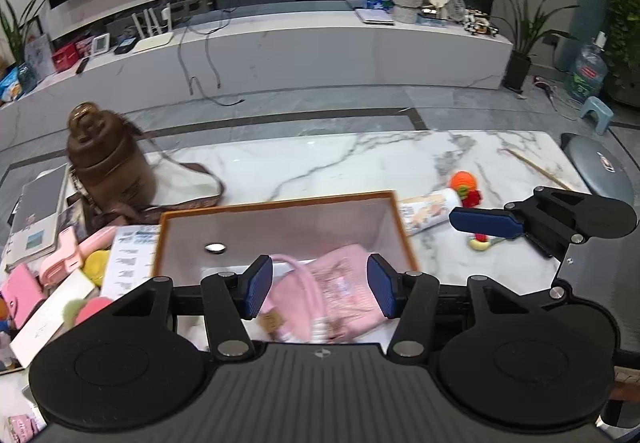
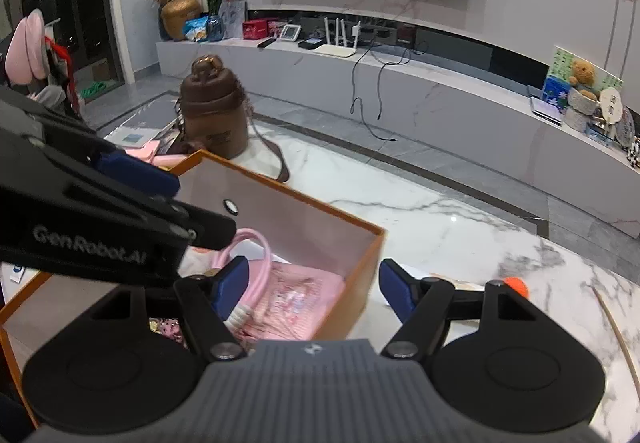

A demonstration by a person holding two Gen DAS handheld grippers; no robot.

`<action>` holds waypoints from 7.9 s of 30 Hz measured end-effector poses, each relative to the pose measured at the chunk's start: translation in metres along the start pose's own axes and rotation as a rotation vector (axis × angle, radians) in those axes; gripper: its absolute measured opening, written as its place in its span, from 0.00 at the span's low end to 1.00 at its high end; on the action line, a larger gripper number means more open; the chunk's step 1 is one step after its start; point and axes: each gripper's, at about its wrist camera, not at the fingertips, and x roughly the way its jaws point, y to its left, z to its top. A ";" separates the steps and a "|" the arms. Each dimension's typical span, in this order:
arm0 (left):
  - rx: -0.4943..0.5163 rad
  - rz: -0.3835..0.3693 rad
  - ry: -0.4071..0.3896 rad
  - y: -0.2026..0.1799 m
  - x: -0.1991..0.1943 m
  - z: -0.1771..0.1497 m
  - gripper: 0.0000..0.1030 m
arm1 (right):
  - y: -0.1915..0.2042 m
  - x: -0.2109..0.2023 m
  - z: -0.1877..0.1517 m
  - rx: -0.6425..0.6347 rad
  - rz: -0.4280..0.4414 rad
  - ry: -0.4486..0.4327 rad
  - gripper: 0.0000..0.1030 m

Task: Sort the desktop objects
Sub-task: 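Move both grippers back over the table toward the keys and lotion tube, then grasp the white lotion tube with the left gripper while the right grasps the black car keys, then carry the lotion tube with the left gripper while the right carries the keys to the box, then lower the tube and keys into the storage box and open both grippers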

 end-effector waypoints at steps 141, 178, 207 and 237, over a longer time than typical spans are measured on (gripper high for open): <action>0.865 -0.233 0.500 -0.173 0.158 0.040 0.27 | -0.216 -0.007 -0.084 0.231 -0.166 0.212 0.31; 0.754 -0.132 0.405 -0.094 0.003 0.050 0.27 | -0.072 -0.079 0.017 0.053 0.009 -0.058 0.31; 0.603 -0.076 0.623 0.025 0.014 -0.083 0.28 | 0.074 0.007 0.010 -0.169 0.143 0.107 0.31; 0.611 0.005 0.621 0.028 0.008 -0.087 0.70 | 0.065 0.014 0.004 -0.154 0.095 0.102 0.45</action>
